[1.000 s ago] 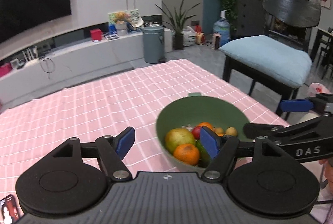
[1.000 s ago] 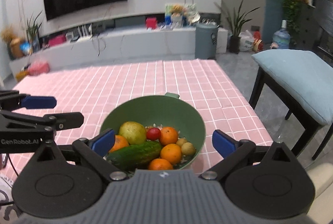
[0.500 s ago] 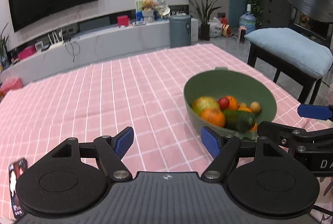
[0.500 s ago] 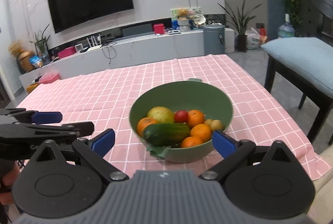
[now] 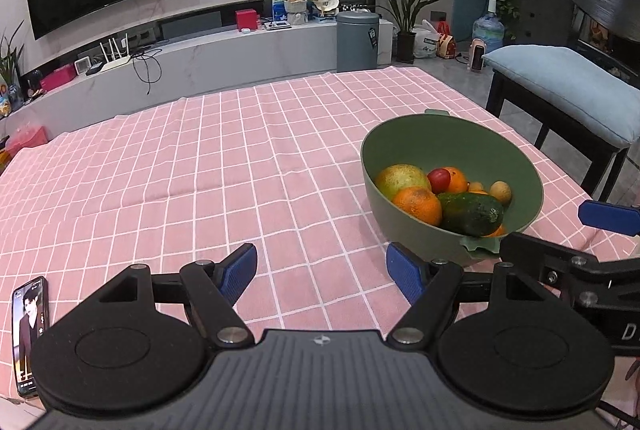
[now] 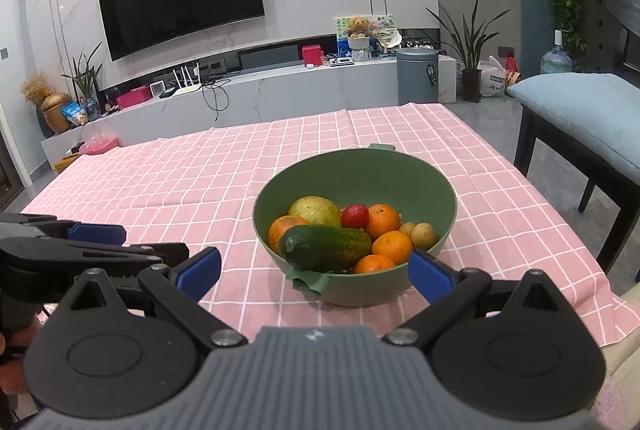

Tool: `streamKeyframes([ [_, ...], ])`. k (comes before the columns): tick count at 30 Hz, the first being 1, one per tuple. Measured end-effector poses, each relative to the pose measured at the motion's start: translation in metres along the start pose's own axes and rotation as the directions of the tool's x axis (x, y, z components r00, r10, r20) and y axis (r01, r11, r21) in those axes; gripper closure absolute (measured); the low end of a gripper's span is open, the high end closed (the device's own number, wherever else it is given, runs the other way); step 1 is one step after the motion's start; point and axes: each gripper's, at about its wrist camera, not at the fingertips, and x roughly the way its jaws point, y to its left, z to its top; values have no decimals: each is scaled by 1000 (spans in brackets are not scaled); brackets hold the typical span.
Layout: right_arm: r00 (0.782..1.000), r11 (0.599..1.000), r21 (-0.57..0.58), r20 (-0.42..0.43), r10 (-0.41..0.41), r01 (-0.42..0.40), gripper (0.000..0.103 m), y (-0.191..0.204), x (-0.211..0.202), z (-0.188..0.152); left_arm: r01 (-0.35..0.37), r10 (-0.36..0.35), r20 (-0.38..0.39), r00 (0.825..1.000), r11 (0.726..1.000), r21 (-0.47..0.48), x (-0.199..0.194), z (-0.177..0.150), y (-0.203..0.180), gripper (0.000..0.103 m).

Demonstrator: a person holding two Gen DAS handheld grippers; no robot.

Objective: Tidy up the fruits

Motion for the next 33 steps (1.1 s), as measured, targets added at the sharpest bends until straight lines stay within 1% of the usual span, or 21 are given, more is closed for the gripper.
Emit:
streamKeyframes([
  [33, 1000, 1000, -19, -12, 1, -1, 7, 5, 2, -3, -1, 1, -14, 1000, 1000, -8, 2, 1, 2, 16],
])
